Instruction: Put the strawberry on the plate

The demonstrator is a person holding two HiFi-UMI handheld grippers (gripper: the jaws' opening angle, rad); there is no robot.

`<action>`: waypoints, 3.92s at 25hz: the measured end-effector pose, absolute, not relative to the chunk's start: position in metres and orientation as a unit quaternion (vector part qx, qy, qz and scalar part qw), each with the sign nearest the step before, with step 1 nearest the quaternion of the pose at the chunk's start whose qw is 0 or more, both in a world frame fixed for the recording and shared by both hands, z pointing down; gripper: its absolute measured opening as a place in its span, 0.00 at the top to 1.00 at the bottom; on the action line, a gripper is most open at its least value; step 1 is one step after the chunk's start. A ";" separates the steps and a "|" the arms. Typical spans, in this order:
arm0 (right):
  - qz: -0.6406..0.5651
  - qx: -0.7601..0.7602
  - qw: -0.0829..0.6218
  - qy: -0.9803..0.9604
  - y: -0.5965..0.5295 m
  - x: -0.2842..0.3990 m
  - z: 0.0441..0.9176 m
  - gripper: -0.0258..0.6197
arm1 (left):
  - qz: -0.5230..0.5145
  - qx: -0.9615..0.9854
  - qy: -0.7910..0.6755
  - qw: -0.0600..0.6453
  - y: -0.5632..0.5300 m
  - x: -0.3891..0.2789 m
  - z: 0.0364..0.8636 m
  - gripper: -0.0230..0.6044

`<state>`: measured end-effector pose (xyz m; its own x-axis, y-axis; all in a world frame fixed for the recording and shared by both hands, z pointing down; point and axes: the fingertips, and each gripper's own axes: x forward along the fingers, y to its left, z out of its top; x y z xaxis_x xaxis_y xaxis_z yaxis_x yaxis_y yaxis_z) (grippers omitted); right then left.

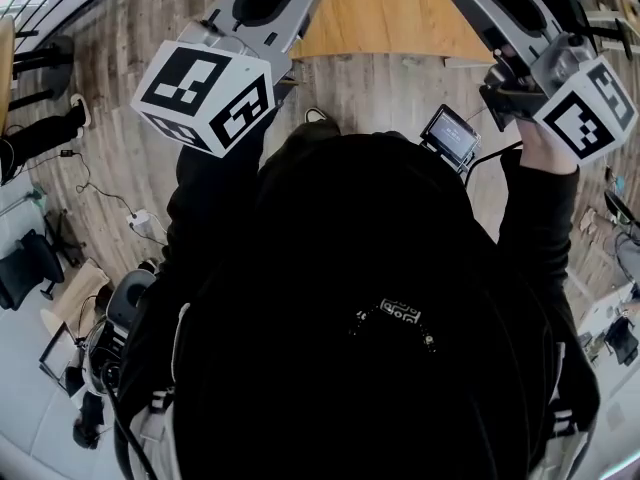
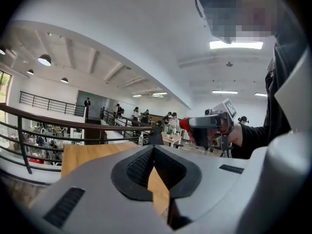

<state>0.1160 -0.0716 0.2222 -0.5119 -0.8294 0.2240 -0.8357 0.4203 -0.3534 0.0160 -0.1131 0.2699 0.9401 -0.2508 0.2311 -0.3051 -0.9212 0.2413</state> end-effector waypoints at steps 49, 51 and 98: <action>0.212 0.385 0.005 -0.898 -0.156 0.097 0.208 0.74 | 0.103 0.953 -0.244 0.147 -0.159 -0.010 0.264 0.97; 0.218 0.388 -0.001 -0.895 -0.147 0.092 0.220 0.74 | 0.113 0.952 -0.242 0.147 -0.148 -0.016 0.274 0.97; 0.256 0.467 -0.001 -0.846 -0.079 0.108 0.223 0.74 | 0.152 0.975 -0.088 0.138 -0.076 0.001 0.249 0.97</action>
<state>0.1077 -0.0789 0.2233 -0.5634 -0.7912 0.2378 -0.7901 0.4319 -0.4349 0.0007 -0.0761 0.2489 0.9384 -0.1303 0.3201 -0.2138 -0.9465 0.2417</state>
